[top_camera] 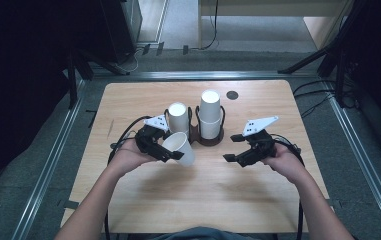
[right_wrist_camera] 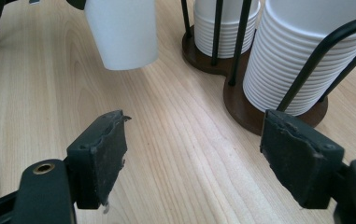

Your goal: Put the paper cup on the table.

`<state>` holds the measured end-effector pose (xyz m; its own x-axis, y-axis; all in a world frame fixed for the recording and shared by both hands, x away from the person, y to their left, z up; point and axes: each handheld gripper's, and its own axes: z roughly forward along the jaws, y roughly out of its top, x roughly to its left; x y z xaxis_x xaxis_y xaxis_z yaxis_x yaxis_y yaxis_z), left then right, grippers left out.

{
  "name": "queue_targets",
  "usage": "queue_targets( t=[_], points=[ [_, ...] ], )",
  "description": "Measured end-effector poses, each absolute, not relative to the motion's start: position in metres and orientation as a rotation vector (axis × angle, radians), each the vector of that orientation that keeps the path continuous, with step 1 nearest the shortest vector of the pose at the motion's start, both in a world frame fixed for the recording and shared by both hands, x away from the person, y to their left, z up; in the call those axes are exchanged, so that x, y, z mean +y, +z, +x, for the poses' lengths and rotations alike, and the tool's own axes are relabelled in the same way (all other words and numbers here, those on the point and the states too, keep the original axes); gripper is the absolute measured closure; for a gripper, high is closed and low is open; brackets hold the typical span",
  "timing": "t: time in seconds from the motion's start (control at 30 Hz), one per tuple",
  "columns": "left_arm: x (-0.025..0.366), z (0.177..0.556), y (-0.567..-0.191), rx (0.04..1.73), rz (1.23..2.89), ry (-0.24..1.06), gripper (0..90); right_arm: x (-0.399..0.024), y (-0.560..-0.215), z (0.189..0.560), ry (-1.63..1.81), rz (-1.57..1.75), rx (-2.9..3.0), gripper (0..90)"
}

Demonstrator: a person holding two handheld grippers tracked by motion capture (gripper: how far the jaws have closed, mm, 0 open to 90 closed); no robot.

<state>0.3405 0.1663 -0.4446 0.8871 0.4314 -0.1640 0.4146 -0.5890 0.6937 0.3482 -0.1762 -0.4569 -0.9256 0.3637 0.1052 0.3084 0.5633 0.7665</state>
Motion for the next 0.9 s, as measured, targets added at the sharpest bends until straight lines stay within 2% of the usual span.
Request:
queue_targets(
  t=[0.9],
  points=[
    [0.224,0.342,-0.446,0.795,2.24,0.117,25.2,-0.177,-0.46,0.365,1.311,0.603,2.71,23.0]
  ],
)
